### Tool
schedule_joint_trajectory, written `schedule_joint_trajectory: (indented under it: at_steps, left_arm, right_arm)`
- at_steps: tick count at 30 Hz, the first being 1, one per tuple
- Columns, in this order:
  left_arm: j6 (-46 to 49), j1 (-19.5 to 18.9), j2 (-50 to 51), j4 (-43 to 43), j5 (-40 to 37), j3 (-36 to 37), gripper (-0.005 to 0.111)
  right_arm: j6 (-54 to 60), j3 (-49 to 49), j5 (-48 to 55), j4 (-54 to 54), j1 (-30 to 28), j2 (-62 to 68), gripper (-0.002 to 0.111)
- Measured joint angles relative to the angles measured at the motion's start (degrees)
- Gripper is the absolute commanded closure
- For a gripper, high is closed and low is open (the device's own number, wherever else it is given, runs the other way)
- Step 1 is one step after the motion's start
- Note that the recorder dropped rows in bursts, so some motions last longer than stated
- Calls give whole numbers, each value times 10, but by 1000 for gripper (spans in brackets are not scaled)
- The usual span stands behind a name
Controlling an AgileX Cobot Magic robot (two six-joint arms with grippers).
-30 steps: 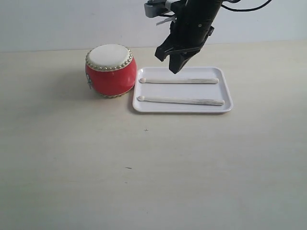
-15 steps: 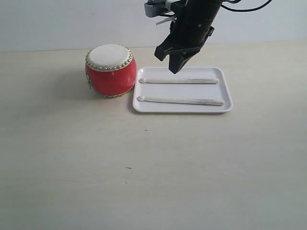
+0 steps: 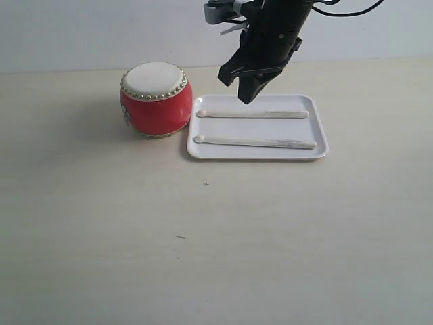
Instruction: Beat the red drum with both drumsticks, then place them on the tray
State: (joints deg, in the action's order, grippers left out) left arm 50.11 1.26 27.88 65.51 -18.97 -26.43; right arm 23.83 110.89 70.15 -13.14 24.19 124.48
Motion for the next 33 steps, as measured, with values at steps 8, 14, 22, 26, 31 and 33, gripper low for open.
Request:
schedule_joint_trajectory:
  at_steps: [8, 14, 22, 26, 31, 33]
  left_arm:
    - [-630, 0, -4, -577, 152, 90, 107]
    - [-589, -15, -64, -587, 156, 157, 107]
    - [-568, -78, -191, -588, 156, 259, 107]
    - [-527, -86, -219, -588, 143, 262, 107]
    - [-496, -86, -244, -589, 118, 262, 107]
    - [-490, -86, -256, -589, 99, 262, 107]
  right_arm:
    - [0, 0, 0, 0, 0, 0, 108]
    - [0, 0, 0, -2, 0, 0, 108]
    - [0, 0, 0, -2, 0, 0, 108]
    - [0, 0, 0, -2, 0, 0, 108]
    - [0, 0, 0, -2, 0, 0, 108]
    - [0, 0, 0, -2, 0, 0, 108]
